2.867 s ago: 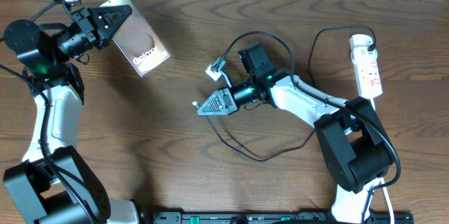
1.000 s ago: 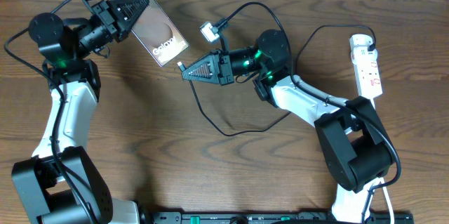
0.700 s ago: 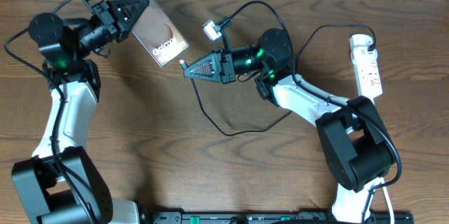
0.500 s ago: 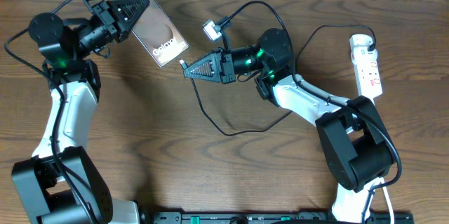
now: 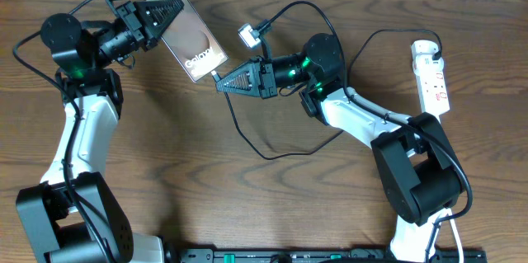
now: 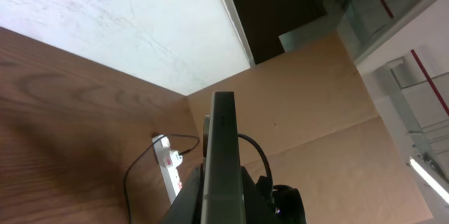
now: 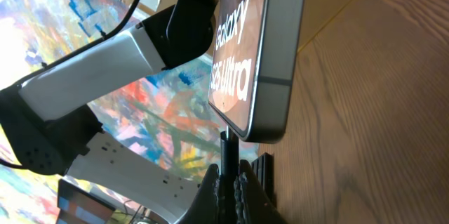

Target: Plug charger to phone and switch on socket

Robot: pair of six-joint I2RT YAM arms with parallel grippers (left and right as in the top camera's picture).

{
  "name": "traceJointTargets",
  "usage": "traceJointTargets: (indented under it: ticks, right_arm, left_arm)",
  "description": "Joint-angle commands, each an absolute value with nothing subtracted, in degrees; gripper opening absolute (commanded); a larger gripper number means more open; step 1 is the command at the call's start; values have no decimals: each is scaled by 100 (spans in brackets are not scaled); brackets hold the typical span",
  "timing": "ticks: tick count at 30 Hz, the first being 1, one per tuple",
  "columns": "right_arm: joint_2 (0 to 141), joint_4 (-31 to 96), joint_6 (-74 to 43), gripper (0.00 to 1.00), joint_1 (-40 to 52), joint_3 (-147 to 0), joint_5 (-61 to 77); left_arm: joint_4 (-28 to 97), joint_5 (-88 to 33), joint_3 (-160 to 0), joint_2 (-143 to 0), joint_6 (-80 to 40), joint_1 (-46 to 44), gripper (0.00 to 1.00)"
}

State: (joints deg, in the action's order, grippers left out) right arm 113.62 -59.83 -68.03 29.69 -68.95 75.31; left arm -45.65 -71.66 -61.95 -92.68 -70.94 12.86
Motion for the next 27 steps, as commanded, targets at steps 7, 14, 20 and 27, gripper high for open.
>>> traceJointTargets:
  ticks: [7, 14, 20, 27]
  right_arm:
    - [11332, -6003, -6702, 1, 2950, -6938, 7516]
    - [11332, -6005, -6700, 1, 2952, -6938, 7516]
    - [11332, -6001, -6696, 1, 2961, -6938, 7511]
    - [11332, -6001, -6678, 1, 2969, -6938, 7496]
  left_arm:
    - [-4635, -7461, -6300, -9172, -7188, 1288, 7]
    - [-4635, -7590, -6300, -9172, -7188, 1286, 7]
    - [-4635, -7590, -6300, -9172, -7188, 1275, 7]
    - [-4635, -7540, -6300, -9172, -7181, 1144, 7]
